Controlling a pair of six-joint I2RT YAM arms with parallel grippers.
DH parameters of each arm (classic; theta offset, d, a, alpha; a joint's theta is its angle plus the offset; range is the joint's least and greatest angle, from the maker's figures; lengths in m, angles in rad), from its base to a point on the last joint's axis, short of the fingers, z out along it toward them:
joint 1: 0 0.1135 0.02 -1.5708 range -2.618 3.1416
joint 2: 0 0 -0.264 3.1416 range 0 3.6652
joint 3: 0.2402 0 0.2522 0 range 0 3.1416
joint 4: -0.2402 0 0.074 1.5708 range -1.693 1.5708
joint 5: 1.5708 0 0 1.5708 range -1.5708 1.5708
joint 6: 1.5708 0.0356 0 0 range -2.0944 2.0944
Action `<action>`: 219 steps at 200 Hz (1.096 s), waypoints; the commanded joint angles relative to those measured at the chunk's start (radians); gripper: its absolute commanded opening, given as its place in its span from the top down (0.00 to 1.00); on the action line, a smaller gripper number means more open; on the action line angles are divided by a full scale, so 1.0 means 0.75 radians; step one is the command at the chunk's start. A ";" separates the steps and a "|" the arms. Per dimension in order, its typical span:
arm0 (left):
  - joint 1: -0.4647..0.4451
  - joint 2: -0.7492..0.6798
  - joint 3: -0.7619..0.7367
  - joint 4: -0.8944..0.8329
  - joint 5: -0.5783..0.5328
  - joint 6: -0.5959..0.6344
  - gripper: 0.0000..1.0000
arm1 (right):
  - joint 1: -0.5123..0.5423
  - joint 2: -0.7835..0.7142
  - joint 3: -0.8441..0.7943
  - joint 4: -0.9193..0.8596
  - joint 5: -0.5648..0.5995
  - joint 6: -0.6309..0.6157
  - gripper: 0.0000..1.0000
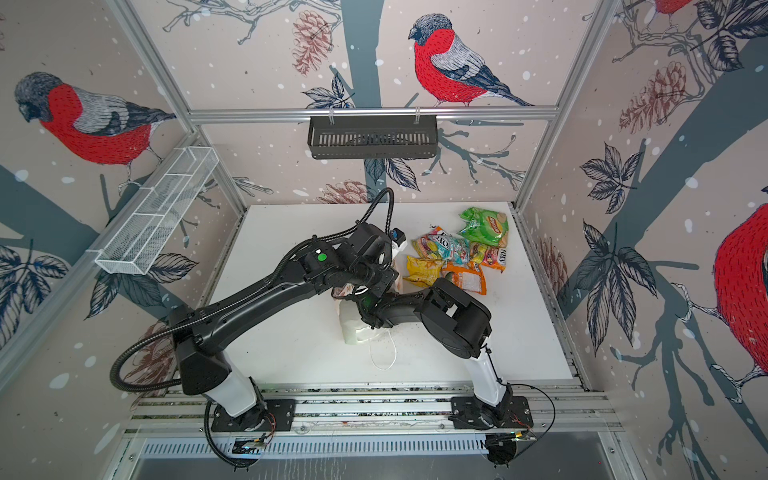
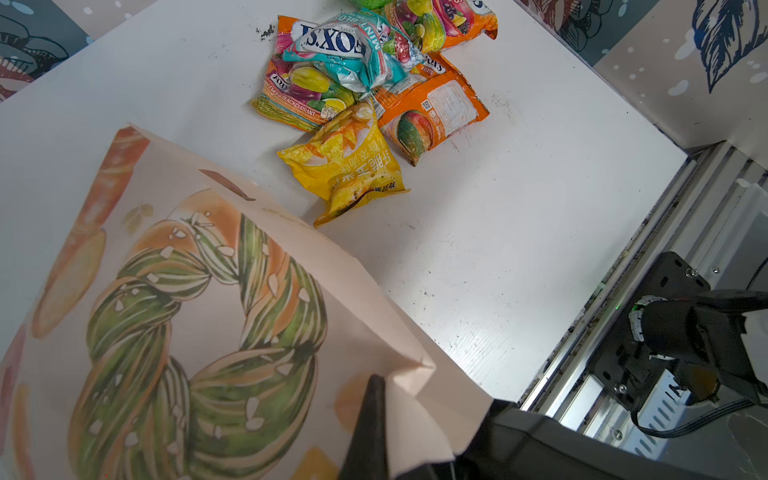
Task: Take the snacks out of the paper bag
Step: 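Lift the purple packet up through the bag with the right gripper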
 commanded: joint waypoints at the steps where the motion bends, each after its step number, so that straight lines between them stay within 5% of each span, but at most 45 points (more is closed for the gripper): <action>1: -0.002 -0.009 0.015 -0.059 0.033 -0.032 1.00 | 0.001 0.007 0.009 0.036 0.034 -0.022 0.53; 55: 0.018 -0.031 0.000 -0.083 -0.095 -0.082 1.00 | -0.001 -0.018 -0.043 0.111 0.030 -0.055 0.56; 91: 0.046 -0.033 0.014 -0.091 -0.114 -0.089 1.00 | -0.002 -0.040 -0.098 0.174 0.039 -0.069 0.90; 154: 0.049 -0.005 0.010 -0.130 -0.146 -0.069 1.00 | -0.010 -0.109 -0.222 0.314 0.011 -0.044 0.99; 185: 0.049 0.018 0.022 -0.144 -0.152 -0.104 1.00 | -0.057 -0.175 -0.320 0.430 -0.181 0.113 0.42; 219: 0.050 0.002 -0.004 -0.099 -0.157 -0.138 1.00 | -0.108 -0.217 -0.379 0.559 -0.402 0.272 0.15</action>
